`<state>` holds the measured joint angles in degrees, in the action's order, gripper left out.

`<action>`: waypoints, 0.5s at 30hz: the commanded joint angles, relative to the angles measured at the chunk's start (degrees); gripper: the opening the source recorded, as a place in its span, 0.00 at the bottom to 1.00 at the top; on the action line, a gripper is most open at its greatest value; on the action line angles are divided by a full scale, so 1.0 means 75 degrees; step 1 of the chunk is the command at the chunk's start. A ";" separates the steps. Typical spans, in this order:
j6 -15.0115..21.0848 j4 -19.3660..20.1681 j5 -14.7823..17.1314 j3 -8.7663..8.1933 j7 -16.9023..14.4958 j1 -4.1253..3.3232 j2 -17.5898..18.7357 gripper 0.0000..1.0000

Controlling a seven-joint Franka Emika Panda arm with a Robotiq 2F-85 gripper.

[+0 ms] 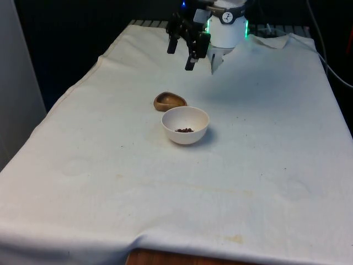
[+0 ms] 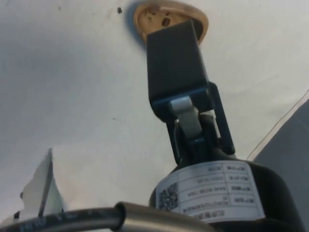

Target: Pour the coffee beans from the cup into the bowl.

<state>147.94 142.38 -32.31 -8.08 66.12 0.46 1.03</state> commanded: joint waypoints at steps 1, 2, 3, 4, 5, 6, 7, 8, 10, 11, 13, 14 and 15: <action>0.0023 -0.0076 0.0328 0.0031 -0.0229 -0.0015 0.0053 1.00; -0.0023 -0.0122 0.0374 0.0038 -0.0283 -0.0015 0.0038 1.00; -0.0115 -0.0214 0.0451 0.0038 -0.0367 -0.0015 0.0015 1.00; -0.0153 -0.0260 0.0481 0.0038 -0.0405 -0.0023 0.0000 1.00; -0.0191 -0.0306 0.0519 0.0046 -0.0443 -0.0023 -0.0008 1.00; -0.0229 -0.0344 0.0558 0.0046 -0.0474 -0.0023 -0.0023 1.00; -0.0267 -0.0382 0.0596 0.0046 -0.0512 -0.0023 -0.0031 1.00; -0.0222 -0.0397 0.0374 0.0023 -0.0367 -0.0008 0.0008 1.00; -0.0313 -0.0397 0.0672 0.0053 -0.0581 -0.0023 -0.0092 1.00; -0.0321 -0.0390 0.0695 0.0053 -0.0596 -0.0023 -0.0107 1.00; -0.0328 -0.0405 0.0657 0.0046 -0.0573 -0.0023 -0.0099 1.00; -0.0328 -0.0413 0.0626 0.0046 -0.0558 -0.0015 -0.0092 1.00; -0.0328 -0.0420 0.0611 0.0046 -0.0542 -0.0015 -0.0092 1.00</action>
<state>145.30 139.06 -28.36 -7.85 62.45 0.40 0.46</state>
